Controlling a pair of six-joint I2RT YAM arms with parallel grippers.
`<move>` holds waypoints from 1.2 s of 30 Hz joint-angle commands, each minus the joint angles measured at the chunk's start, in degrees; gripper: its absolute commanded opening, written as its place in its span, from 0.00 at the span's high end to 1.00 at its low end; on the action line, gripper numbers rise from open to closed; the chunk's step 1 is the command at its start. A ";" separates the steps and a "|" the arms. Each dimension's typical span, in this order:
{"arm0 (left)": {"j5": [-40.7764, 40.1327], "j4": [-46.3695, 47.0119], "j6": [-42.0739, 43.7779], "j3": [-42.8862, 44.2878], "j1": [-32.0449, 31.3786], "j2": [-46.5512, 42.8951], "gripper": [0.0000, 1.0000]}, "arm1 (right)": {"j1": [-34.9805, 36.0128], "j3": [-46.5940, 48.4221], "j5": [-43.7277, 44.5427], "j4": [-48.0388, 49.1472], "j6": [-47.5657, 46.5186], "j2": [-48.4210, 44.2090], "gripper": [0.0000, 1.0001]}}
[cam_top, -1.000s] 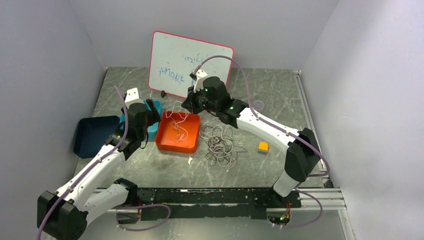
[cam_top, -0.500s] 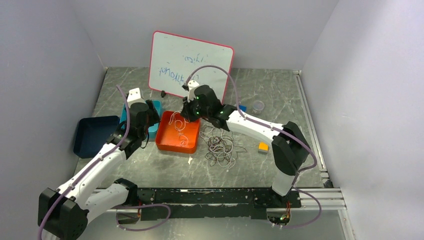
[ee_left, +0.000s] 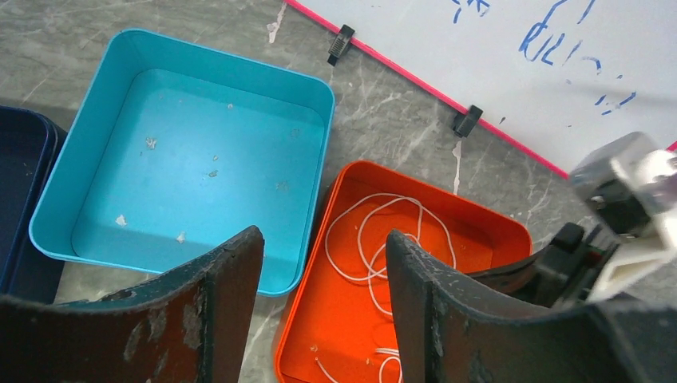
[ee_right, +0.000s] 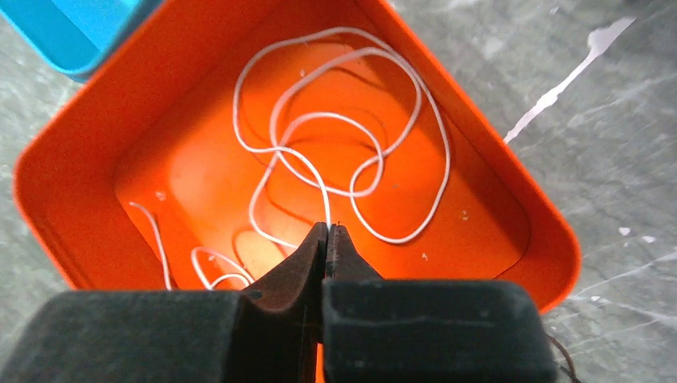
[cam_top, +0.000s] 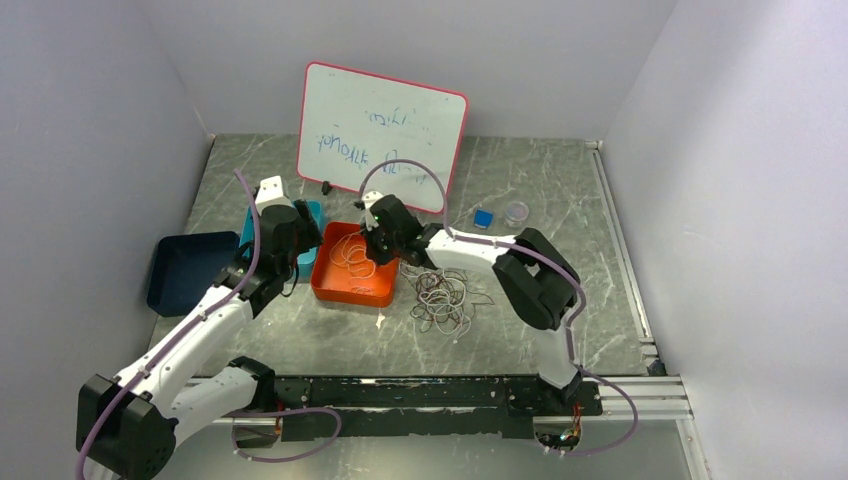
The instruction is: Untangle the cables
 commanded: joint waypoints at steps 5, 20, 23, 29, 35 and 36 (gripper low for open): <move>1.66 0.00 -0.30 0.81 0.47 0.21 0.35 | 0.87 0.75 4.47 0.81 -0.07 -1.17 0.81; 6.04 0.95 1.26 1.92 0.47 2.32 0.24 | 0.73 -3.44 8.64 0.14 1.18 -11.24 0.43; 6.86 0.52 1.16 2.02 0.48 2.12 0.24 | 0.78 -4.88 9.07 0.14 1.86 -13.50 0.42; 8.65 -0.48 1.18 1.62 0.44 0.94 0.23 | 0.61 -10.08 13.53 2.00 5.28 -20.73 0.42; 9.93 2.37 1.90 0.20 0.48 -1.78 0.21 | -0.16 -15.66 22.09 2.62 8.01 -27.38 0.41; 9.86 2.91 1.78 -0.09 0.53 -2.28 0.21 | -0.46 -16.40 22.48 2.32 8.27 -28.17 0.41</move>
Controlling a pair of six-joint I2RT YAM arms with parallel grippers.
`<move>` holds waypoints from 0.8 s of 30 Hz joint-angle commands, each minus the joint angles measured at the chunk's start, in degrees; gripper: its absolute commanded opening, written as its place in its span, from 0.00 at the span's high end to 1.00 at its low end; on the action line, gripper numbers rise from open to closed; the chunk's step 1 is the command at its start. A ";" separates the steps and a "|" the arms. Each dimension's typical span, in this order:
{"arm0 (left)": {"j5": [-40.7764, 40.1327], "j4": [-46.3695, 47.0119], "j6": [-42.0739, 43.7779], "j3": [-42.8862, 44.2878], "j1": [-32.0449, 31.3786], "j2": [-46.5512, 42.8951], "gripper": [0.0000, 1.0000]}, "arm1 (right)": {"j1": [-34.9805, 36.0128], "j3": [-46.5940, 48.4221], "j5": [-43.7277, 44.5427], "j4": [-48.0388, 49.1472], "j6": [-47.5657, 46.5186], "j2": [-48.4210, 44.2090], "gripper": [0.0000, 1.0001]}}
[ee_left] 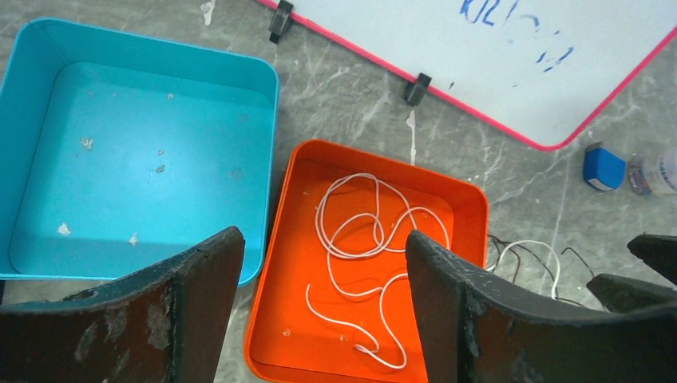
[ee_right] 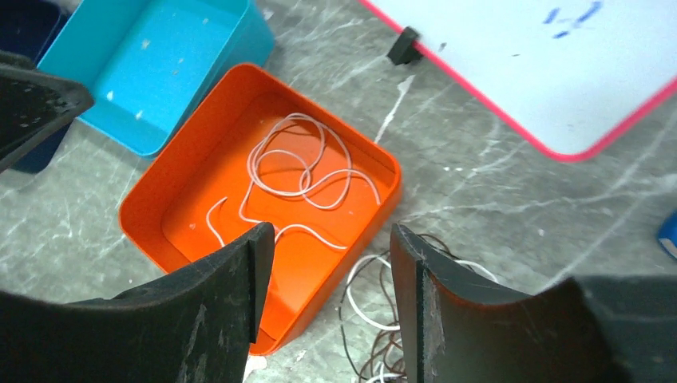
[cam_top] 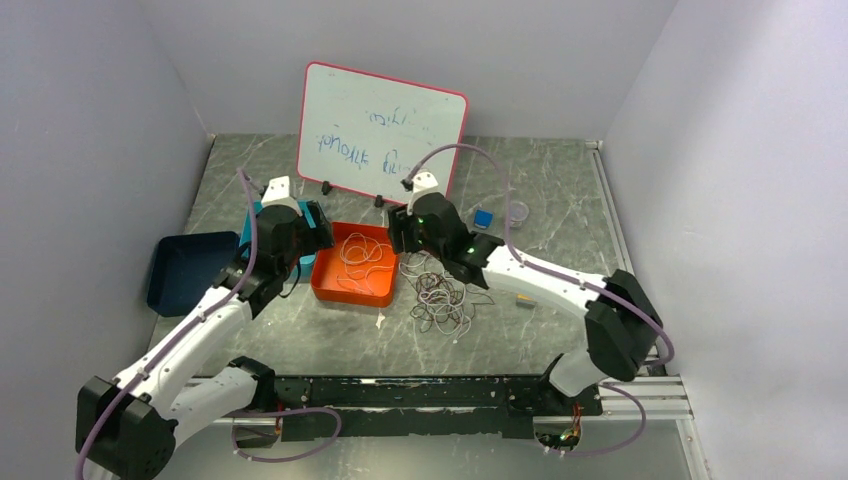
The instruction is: Untangle the cables
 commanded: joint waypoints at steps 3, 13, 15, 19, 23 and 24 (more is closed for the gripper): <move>0.26 3.83 -0.49 -0.74 0.43 -3.39 0.18 | -1.14 -6.92 9.52 3.05 2.28 -6.24 0.41; 0.74 -1.39 -2.06 1.61 0.43 -2.83 0.19 | -3.90 -12.91 11.18 -5.06 5.72 -13.84 0.41; 1.42 -1.32 -1.79 1.01 0.43 -3.13 0.19 | -4.76 -13.60 9.73 -8.32 6.65 -14.80 0.41; 2.24 0.02 -0.16 -0.57 0.41 -4.53 0.19 | -6.27 -16.86 8.51 -10.75 9.41 -17.07 0.42; -0.09 -0.86 0.92 -0.08 0.42 -4.47 0.18 | -8.64 -18.52 6.82 -12.40 10.80 -17.51 0.41; -0.22 -1.00 1.23 0.12 0.45 -4.34 0.18 | -8.88 -18.90 6.76 -12.27 10.88 -17.86 0.40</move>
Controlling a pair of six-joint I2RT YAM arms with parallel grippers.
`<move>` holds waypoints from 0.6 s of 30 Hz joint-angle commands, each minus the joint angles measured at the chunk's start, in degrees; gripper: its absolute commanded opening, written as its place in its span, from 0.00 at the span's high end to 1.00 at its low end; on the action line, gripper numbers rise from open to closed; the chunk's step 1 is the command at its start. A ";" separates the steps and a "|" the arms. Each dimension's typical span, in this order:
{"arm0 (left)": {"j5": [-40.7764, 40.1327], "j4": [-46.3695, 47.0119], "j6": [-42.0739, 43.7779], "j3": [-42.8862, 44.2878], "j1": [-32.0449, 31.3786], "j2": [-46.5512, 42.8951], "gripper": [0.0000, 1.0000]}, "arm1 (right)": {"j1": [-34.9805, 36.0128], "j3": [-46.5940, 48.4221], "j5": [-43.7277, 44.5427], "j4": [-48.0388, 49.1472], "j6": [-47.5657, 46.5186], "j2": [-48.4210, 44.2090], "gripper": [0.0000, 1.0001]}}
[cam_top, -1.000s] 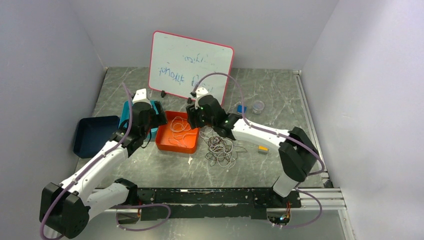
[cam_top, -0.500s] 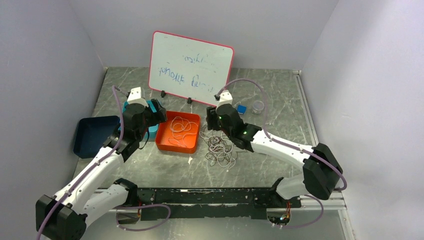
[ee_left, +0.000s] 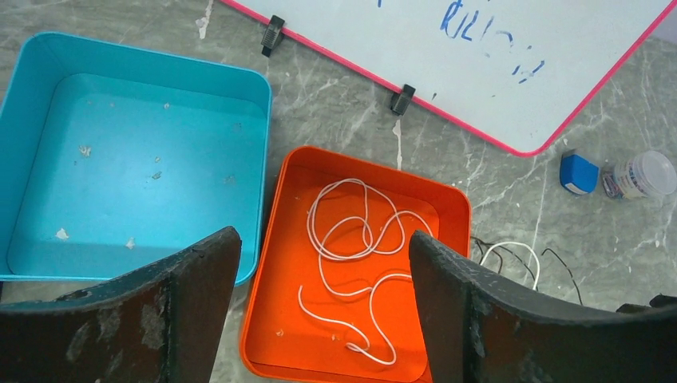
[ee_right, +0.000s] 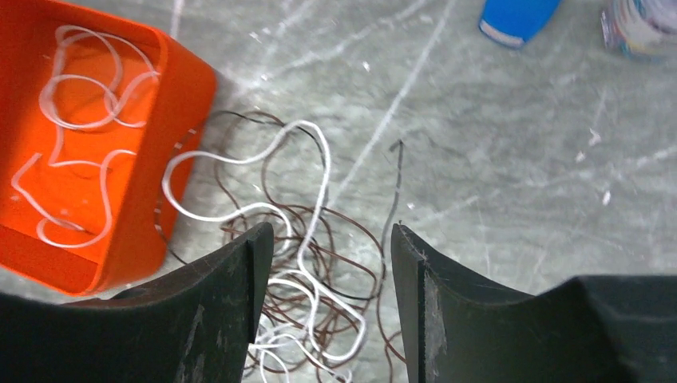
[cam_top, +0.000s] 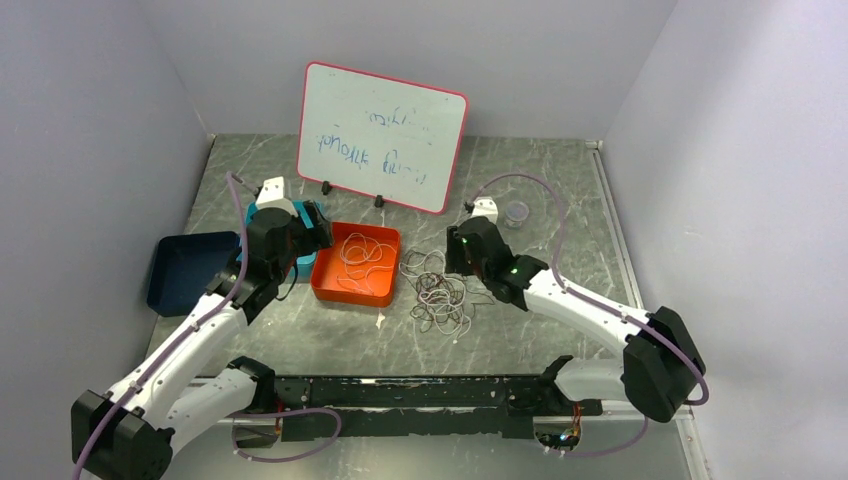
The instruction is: Untangle the cables
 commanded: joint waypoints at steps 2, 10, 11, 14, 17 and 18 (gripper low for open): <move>-0.59 -0.43 2.77 0.61 0.44 -0.33 0.18 | -2.30 -2.04 -1.60 -2.54 2.60 -1.87 0.39; 2.22 1.86 4.41 0.20 0.44 0.08 0.18 | -10.21 -2.77 -10.83 -2.69 2.83 -1.78 0.39; 2.40 2.19 4.46 0.11 0.43 -0.10 0.18 | -11.61 -2.92 -12.77 -2.69 2.60 -1.50 0.39; 2.48 2.51 4.63 0.18 0.43 -0.39 0.17 | -13.93 -3.12 -17.42 -2.61 2.08 -0.81 0.38; 2.53 2.33 4.75 0.72 0.48 -0.19 0.17 | -17.23 -3.79 -20.50 -1.42 1.61 -0.72 0.38; 2.53 2.21 4.74 0.86 0.39 0.02 0.17 | -17.72 -3.62 -22.09 -1.21 1.25 -0.36 0.37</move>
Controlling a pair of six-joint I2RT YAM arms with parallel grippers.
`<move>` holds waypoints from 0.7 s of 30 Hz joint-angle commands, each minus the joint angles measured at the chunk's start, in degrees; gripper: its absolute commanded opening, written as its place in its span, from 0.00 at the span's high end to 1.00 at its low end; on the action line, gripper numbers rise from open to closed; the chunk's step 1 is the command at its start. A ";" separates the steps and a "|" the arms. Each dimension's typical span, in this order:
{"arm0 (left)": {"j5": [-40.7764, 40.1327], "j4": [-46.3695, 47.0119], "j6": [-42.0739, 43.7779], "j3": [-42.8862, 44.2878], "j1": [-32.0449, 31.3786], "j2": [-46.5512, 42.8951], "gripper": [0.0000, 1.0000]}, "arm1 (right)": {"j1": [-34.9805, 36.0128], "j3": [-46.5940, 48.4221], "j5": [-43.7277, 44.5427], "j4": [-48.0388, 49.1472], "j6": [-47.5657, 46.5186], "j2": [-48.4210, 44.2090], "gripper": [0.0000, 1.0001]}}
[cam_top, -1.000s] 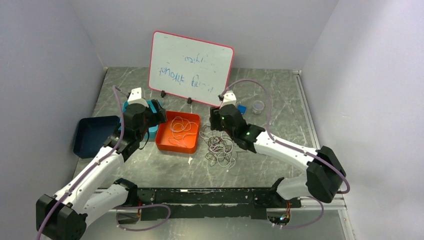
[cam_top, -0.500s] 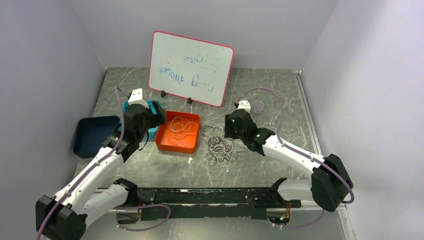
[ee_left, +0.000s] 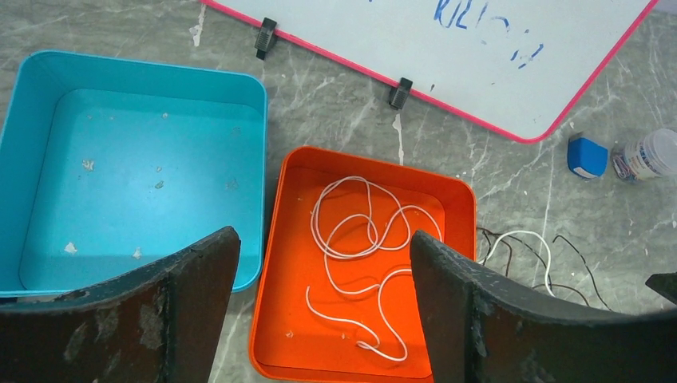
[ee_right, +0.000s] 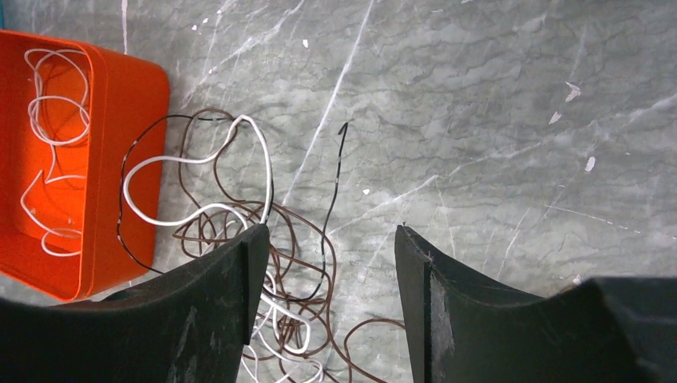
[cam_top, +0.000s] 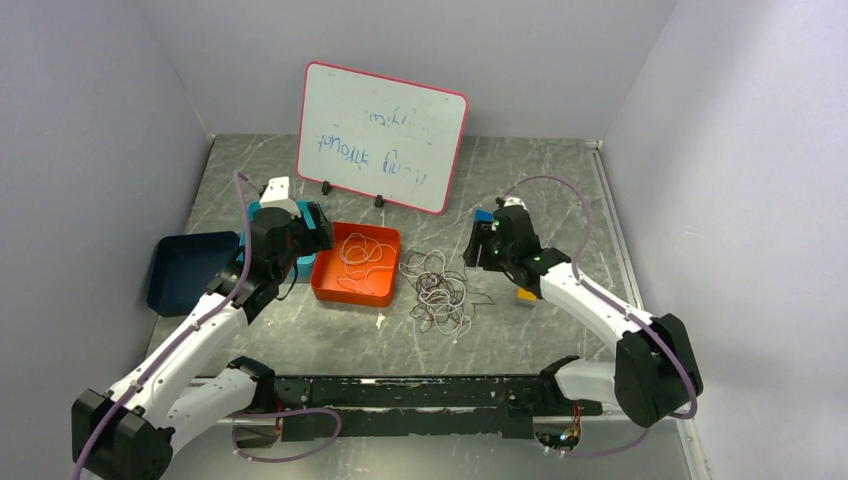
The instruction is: Untangle the cables
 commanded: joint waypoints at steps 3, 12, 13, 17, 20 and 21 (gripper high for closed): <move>1.15 1.61 0.95 1.30 0.43 0.30 0.17 | -3.87 -0.76 -11.37 3.11 -1.84 1.27 0.37; 3.40 3.84 1.06 2.49 0.45 2.92 0.19 | -4.37 1.66 -16.78 4.67 -6.68 7.46 0.38; 3.59 3.87 1.10 2.85 0.43 3.43 0.20 | -4.35 1.82 -17.36 4.81 -6.86 8.04 0.39; 4.26 4.65 0.80 3.35 0.43 4.61 0.21 | -4.33 2.63 -16.87 4.79 -7.25 9.55 0.43; 5.32 5.26 0.58 3.42 0.40 5.12 0.21 | -4.37 3.94 -15.89 3.76 -8.19 10.89 0.50; 5.63 5.26 0.63 3.54 0.39 5.34 0.21 | -4.33 4.39 -15.98 3.15 -8.61 11.23 0.52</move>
